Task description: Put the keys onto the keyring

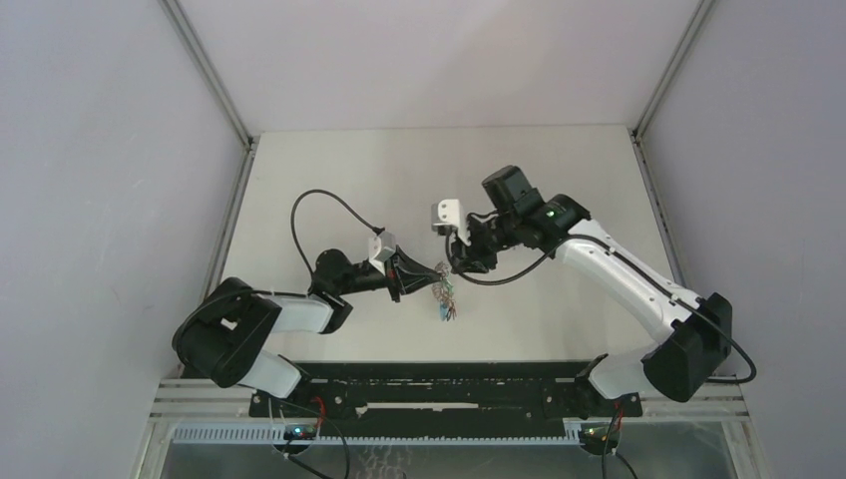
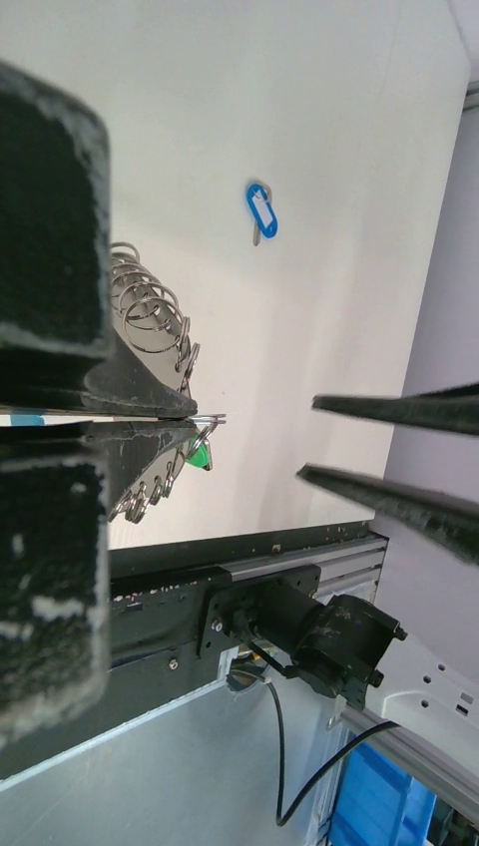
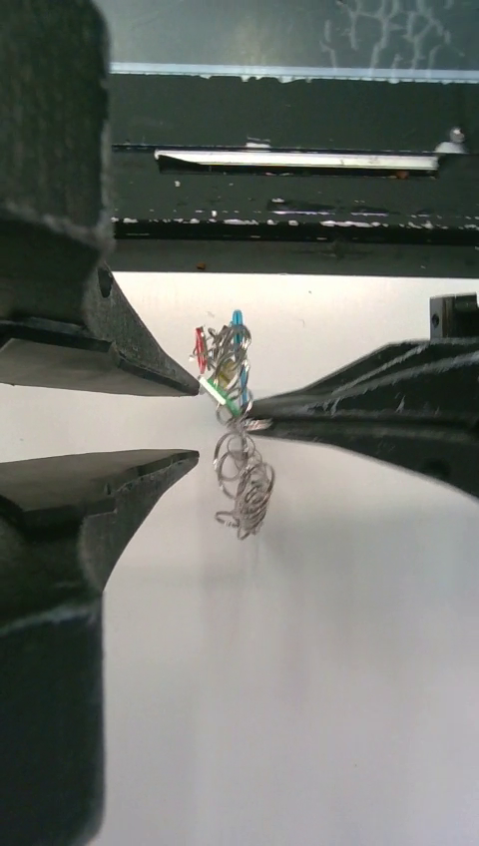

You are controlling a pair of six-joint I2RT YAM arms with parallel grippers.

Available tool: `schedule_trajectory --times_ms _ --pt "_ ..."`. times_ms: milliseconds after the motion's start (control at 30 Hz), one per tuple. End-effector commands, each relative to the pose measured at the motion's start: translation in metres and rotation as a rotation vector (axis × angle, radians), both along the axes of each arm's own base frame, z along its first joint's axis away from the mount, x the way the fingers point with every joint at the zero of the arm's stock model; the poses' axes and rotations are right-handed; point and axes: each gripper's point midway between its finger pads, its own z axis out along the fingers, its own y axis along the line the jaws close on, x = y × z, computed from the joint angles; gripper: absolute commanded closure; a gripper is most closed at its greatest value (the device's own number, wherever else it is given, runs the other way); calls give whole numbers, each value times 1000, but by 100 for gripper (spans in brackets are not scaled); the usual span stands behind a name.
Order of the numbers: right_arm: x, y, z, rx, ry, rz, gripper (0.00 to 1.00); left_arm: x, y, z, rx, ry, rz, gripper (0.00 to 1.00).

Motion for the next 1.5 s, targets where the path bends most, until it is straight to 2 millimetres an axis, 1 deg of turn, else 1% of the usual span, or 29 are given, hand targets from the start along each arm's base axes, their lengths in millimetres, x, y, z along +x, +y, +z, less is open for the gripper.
schedule_trajectory --times_ms 0,100,267,400,867,1033,1100,1200,1367,1467 --pt "7 10 21 213 23 29 74 3 2 27 -74 -93 28 100" --pt "9 10 18 250 54 43 74 2 2 26 -72 -92 27 100" --pt "11 15 8 271 104 72 74 3 2 27 -74 -94 26 100" --pt "10 18 4 285 133 96 74 3 2 26 -74 -95 26 100" --pt "10 18 -19 256 220 101 75 2 2 27 -75 -96 26 100" --pt "8 17 -24 246 237 104 80 2 3 27 -76 -99 33 100" --pt "7 16 -24 241 240 104 87 2 3 27 -76 -99 32 100" --pt "8 14 -23 223 222 87 100 2 2 26 -72 -92 23 100" --pt "8 14 -21 137 174 76 100 0 0 24 -65 -89 -2 100" --pt "9 16 -20 89 153 78 100 1 -1 21 -54 -81 -2 96"
